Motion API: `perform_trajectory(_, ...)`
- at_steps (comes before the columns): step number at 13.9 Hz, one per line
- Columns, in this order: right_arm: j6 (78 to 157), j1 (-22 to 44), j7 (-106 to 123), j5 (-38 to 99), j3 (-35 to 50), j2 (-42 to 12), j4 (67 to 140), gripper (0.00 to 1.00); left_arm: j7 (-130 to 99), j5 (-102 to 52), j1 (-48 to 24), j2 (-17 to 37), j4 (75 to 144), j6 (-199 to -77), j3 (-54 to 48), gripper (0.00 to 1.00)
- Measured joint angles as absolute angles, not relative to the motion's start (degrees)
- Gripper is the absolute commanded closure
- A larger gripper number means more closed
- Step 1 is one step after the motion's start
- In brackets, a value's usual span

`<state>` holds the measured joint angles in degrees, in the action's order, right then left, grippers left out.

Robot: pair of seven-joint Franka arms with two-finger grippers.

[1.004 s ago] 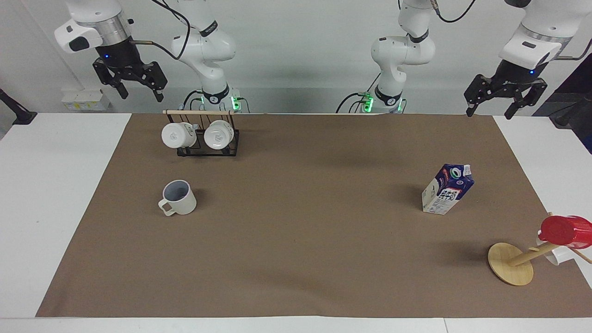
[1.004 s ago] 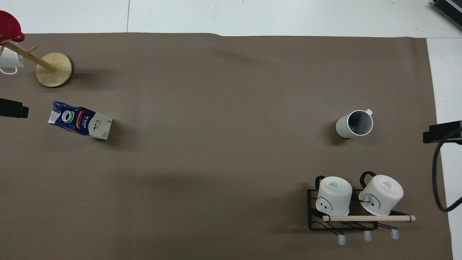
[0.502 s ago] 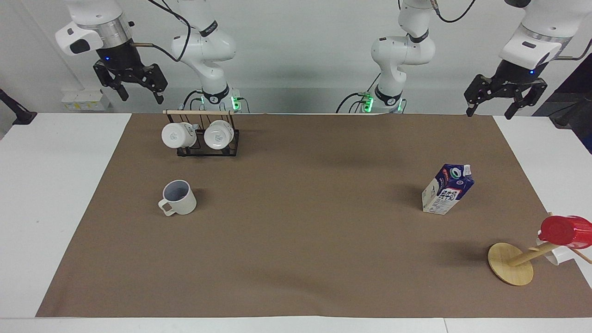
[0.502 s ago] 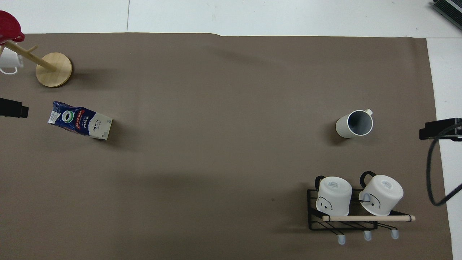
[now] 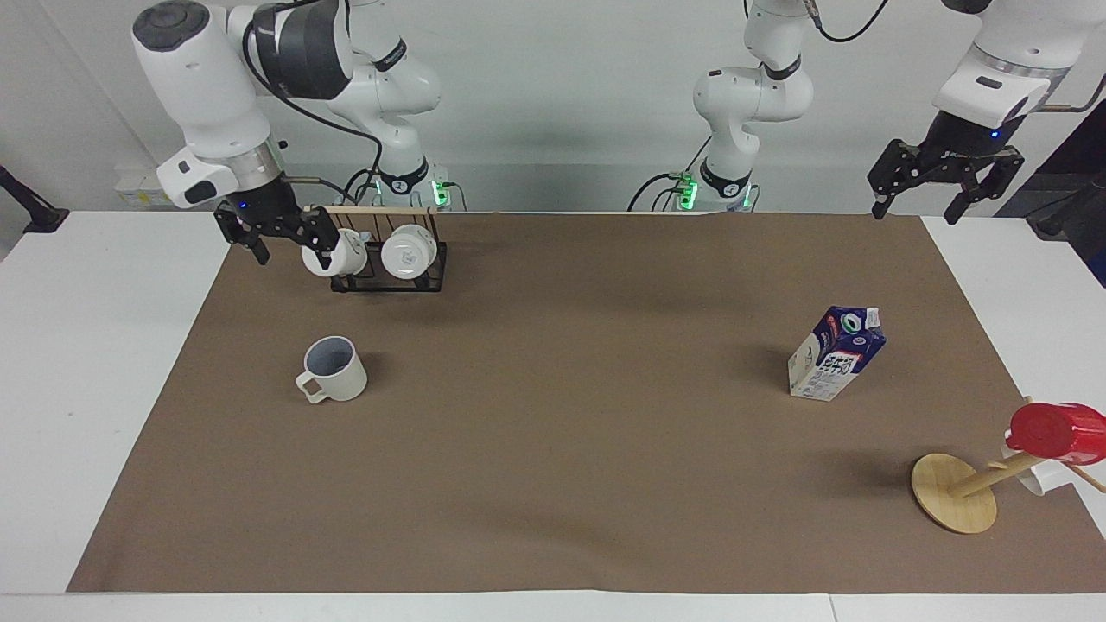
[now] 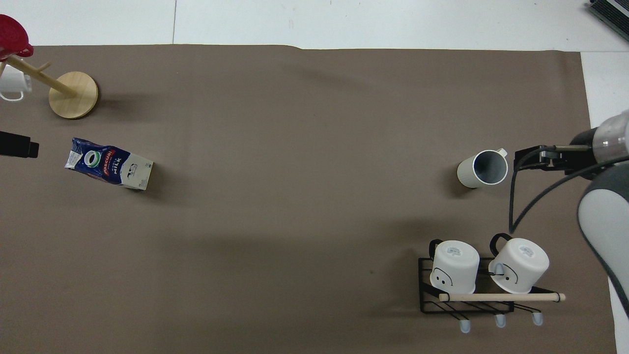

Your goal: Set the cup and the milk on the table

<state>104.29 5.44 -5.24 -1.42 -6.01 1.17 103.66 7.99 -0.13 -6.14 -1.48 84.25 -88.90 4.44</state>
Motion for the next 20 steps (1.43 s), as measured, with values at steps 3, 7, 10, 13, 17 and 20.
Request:
perform_trajectory(3, 110.1, 6.7, -5.2, -1.4, -6.0, -3.5, 104.6, 0.0, 8.0, -0.1, -6.1, -1.5, 84.3, -89.0, 4.4, 0.0)
perform_trajectory(7, 118.7, 7.1, -5.2, -1.4, -6.0, -6.0, 109.3, 0.0, 8.0, -0.1, -6.1, -1.5, 84.3, -89.0, 4.4, 0.0)
perform_trajectory(10, 124.1, 7.4, -5.2, -1.4, -6.0, -6.5, 113.9, 0.0, 8.0, -0.1, -6.1, -1.5, 84.3, -89.0, 4.4, 0.0)
perform_trajectory(13, 128.1, 7.4, -5.2, -1.4, -6.0, -7.4, 117.2, 0.0, 8.0, -0.1, -6.1, -1.5, 84.3, -89.0, 4.4, 0.0)
perform_trajectory(17, 132.5, 7.7, -5.2, -1.4, -6.0, -10.5, 118.1, 0.0, 8.1, -0.1, -6.1, -1.5, 84.3, -89.0, 4.4, 0.0)
perform_trajectory(20, 133.1, 7.9, -5.2, -1.4, -6.0, -11.1, 118.2, 0.14, 8.2, -0.1, -6.1, -1.5, 84.3, -89.1, 4.4, 0.0)
